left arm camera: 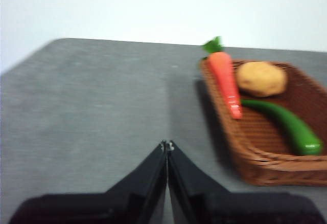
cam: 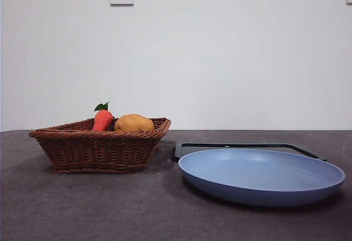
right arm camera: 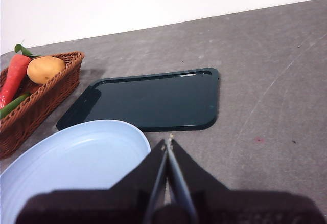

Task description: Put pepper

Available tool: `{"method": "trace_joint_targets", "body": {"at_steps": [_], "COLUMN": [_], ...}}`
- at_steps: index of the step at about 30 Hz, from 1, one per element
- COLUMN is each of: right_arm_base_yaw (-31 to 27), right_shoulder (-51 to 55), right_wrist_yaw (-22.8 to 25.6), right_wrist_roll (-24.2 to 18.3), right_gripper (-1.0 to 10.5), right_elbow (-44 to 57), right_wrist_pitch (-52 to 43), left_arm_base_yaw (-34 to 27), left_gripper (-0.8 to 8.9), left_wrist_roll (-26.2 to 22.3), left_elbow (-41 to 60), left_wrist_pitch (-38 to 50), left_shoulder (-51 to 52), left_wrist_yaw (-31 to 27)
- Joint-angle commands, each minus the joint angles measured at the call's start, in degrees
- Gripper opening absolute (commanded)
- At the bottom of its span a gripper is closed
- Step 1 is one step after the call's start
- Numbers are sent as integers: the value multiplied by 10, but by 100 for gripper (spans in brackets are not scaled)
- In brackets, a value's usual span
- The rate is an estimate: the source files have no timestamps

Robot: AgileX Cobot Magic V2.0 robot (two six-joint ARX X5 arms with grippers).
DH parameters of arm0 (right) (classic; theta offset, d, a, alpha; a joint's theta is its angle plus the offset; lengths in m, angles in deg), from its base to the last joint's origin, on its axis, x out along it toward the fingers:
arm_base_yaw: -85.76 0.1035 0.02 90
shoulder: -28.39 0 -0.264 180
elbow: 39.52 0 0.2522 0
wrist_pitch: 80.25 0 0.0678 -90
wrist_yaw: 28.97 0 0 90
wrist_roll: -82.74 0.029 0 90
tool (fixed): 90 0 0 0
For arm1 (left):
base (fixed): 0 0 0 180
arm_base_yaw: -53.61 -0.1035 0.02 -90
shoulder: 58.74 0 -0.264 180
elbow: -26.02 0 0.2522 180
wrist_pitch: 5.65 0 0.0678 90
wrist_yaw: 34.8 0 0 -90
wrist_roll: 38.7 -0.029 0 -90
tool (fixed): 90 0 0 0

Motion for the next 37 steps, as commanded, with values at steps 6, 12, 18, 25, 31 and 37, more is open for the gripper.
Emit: {"method": "trace_joint_targets", "body": {"at_steps": [6,12,18,25,31,37], "right_arm_base_yaw": [-1,-1,-1,-1,-1,3], "right_shoulder": [1,1,-5,-78,-189,-303], "right_wrist_yaw": [-1,-23,-45,-46,-78,-118], "right_wrist_roll": [79,167,210,208,141,28], "right_gripper": [11,6,5,5,5,5], "right_elbow": [6,3,-27,-121,-249,-396], "right_wrist_pitch": [0,-26,-78,-76,-1,171], "left_arm_base_yaw": [-1,-1,-1,-1,-1,-1], "left_gripper": [8,6,7,7,7,7], "left_wrist_roll": [78,155,197,205,172,88], "left_elbow": [6,4,-31,-128,-219,-323], "left_wrist_pitch": [34,36,35,9,-19,-105], "left_shoulder": [2,2,-1,-70,-188,-300], "left_wrist_yaw": [90,151,193,206,285,353]}}
